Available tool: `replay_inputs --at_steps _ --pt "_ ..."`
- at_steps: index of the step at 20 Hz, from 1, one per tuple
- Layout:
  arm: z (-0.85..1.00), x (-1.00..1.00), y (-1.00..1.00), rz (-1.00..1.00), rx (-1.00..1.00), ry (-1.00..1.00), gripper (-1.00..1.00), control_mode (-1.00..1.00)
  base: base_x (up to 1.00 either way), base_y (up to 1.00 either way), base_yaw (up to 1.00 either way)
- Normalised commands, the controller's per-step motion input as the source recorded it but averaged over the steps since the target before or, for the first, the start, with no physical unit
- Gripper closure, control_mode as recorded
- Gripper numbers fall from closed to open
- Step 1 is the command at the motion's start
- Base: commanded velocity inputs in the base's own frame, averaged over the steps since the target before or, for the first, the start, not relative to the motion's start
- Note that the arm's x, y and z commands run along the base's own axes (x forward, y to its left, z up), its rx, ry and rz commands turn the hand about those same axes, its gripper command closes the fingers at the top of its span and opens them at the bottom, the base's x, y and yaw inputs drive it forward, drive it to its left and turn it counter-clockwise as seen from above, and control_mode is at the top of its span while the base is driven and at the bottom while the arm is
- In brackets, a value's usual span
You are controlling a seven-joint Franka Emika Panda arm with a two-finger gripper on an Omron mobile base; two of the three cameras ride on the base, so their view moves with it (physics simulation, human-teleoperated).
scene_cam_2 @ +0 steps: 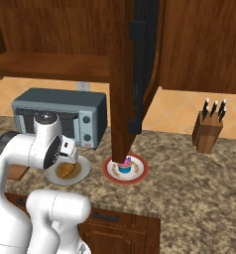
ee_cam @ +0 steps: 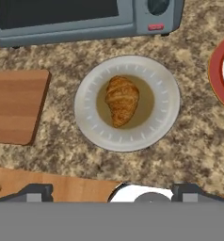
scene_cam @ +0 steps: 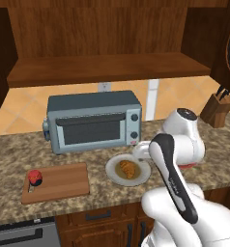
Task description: From the different types of pastries on the counter, select a croissant and place it on the cutting board. Then retrieve a jar of jam from the cabinet and place it alongside the croissant on the cutting board.
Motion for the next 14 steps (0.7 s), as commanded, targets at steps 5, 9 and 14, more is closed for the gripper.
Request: replay_inputs --at_steps 5,9,14 --pt "-0.05 0.32 0.16 -0.02 -0.02 -0.06 -1.00 -1.00 0.00 0.00 0.00" --pt "-0.88 -0.07 0.00 0.00 -0.28 0.09 -1.00 -1.00 0.00 0.00 0.00" --pt "-0.20 0.02 0.00 0.00 -0.01 0.03 -1.00 -1.00 0.00 0.00 0.00"
